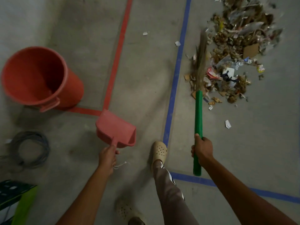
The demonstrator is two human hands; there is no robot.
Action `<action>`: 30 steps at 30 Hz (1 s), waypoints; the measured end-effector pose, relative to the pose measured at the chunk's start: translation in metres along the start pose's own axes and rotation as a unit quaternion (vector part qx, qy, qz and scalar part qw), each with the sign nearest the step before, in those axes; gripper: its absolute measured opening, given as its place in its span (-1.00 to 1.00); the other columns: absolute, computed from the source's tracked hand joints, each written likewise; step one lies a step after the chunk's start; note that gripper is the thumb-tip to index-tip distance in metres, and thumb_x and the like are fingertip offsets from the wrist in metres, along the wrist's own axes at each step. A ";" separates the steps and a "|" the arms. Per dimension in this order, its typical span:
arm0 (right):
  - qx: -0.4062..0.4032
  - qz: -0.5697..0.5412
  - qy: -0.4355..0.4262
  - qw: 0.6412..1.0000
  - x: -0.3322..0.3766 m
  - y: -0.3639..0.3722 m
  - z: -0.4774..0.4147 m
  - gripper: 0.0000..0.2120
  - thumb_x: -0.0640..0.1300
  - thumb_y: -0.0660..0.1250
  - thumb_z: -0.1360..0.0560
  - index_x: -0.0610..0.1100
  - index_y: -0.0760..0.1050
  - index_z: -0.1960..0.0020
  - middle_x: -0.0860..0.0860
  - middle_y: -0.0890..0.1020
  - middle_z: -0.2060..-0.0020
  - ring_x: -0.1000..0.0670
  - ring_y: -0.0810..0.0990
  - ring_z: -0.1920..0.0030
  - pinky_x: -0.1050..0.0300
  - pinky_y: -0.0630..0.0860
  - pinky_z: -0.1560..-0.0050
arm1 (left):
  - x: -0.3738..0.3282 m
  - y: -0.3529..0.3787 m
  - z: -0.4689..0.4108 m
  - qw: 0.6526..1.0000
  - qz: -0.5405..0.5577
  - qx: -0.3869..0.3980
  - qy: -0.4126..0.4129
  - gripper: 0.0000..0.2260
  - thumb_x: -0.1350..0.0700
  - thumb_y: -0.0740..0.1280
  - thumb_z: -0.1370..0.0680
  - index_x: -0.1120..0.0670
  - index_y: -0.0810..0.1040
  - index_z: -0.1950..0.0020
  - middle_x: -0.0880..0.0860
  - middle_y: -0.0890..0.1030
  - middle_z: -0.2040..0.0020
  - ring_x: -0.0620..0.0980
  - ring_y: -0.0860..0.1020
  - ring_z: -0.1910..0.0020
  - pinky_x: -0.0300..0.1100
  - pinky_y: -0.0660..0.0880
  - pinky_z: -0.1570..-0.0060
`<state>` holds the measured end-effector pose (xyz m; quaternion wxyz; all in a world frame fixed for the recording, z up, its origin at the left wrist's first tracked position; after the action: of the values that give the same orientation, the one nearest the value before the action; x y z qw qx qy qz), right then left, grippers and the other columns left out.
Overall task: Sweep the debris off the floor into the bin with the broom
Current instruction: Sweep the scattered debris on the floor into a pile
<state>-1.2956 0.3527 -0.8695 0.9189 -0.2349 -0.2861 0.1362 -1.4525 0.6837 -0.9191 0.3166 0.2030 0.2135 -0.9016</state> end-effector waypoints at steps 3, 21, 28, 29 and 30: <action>0.027 -0.016 -0.023 0.999 -0.016 0.023 0.045 -0.73 0.00 0.16 -0.67 -0.20 0.45 0.01 -0.13 0.50 0.35 -0.05 0.47 0.42 0.08 0.47 0.43 | 0.019 -0.030 0.011 1.000 0.016 -0.002 0.012 -0.68 -0.07 0.36 -0.59 0.11 0.44 0.23 0.06 0.47 0.37 -0.18 0.19 0.66 -0.42 0.07 0.62; 0.332 0.417 -0.132 0.836 -0.250 0.199 0.332 -0.72 0.04 0.22 -0.63 -0.18 0.49 0.00 -0.12 0.56 0.24 -0.09 0.57 0.29 -0.02 0.60 0.23 | 0.280 -0.370 0.108 0.971 0.147 -0.166 -0.087 -0.62 -0.12 0.39 -0.56 0.19 0.49 0.21 0.14 0.47 0.30 -0.14 0.23 0.63 -0.39 0.14 0.62; 0.356 0.492 -0.087 0.790 -0.282 0.259 0.341 -0.69 0.08 0.26 -0.59 -0.20 0.50 0.01 -0.12 0.64 0.15 -0.11 0.65 0.19 0.06 0.61 0.19 | 0.313 -0.398 0.108 0.962 0.161 -0.197 -0.099 -0.64 -0.10 0.38 -0.57 0.17 0.49 0.20 0.11 0.52 0.30 -0.11 0.25 0.60 -0.39 0.15 0.63; 0.346 0.471 -0.061 0.809 -0.283 0.262 0.334 -0.68 0.06 0.27 -0.59 -0.23 0.51 0.00 -0.12 0.63 0.19 -0.11 0.65 0.21 0.06 0.61 0.21 | 0.313 -0.397 0.106 0.963 0.162 -0.193 -0.096 -0.65 -0.09 0.37 -0.58 0.18 0.49 0.20 0.10 0.52 0.31 -0.12 0.24 0.61 -0.38 0.14 0.63; 0.332 0.438 -0.038 0.834 -0.281 0.262 0.328 -0.67 0.04 0.28 -0.60 -0.26 0.50 0.00 -0.12 0.61 0.24 -0.11 0.62 0.27 0.07 0.59 0.26 | 0.310 -0.394 0.105 0.964 0.163 -0.188 -0.092 -0.67 -0.06 0.35 -0.59 0.18 0.48 0.19 0.09 0.53 0.31 -0.13 0.23 0.63 -0.38 0.13 0.64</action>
<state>-1.7437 0.5841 -0.8950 0.7744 -0.0107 -0.1251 0.6201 -1.9581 0.7583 -0.8870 0.5102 0.0880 0.3131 -0.7962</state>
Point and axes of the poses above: each hand's wrist, its own z-axis away from the middle knuckle, its own y-axis out of the palm, x = y × z, the point moved 3 cm from there along -z, towards the middle knuckle
